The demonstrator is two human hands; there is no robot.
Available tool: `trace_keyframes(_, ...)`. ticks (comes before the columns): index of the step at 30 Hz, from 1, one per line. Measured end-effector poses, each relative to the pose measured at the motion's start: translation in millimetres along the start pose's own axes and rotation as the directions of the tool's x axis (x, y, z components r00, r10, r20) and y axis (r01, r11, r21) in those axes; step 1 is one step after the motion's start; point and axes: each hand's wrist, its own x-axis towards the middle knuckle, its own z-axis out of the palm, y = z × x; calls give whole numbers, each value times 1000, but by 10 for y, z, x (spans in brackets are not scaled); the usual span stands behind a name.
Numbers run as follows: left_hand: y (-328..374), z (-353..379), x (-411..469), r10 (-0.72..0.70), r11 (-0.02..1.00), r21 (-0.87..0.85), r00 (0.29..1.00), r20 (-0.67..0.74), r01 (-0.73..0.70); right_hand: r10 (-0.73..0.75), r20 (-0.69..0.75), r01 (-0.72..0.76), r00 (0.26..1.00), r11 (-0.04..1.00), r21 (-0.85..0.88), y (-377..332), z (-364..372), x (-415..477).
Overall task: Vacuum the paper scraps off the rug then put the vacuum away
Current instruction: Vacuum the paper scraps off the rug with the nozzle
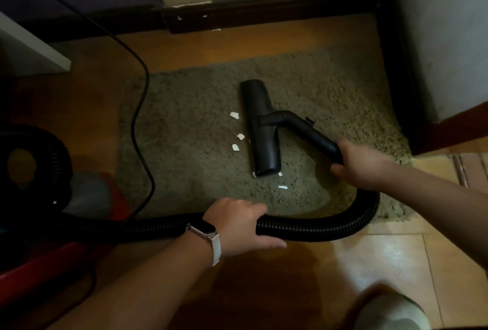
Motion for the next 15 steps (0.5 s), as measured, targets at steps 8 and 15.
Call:
trace_keyframes(8, -184, 20, -152, -151, 988, -47, 988, -18, 150, -153, 13, 154, 988, 976, -154, -500, -116, 366)
trace_keyframes(15, -102, 52, -182, -129, 991, -33, 991, 37, 130, -209, 63, 218, 976, 957, -193, -405, -41, 207)
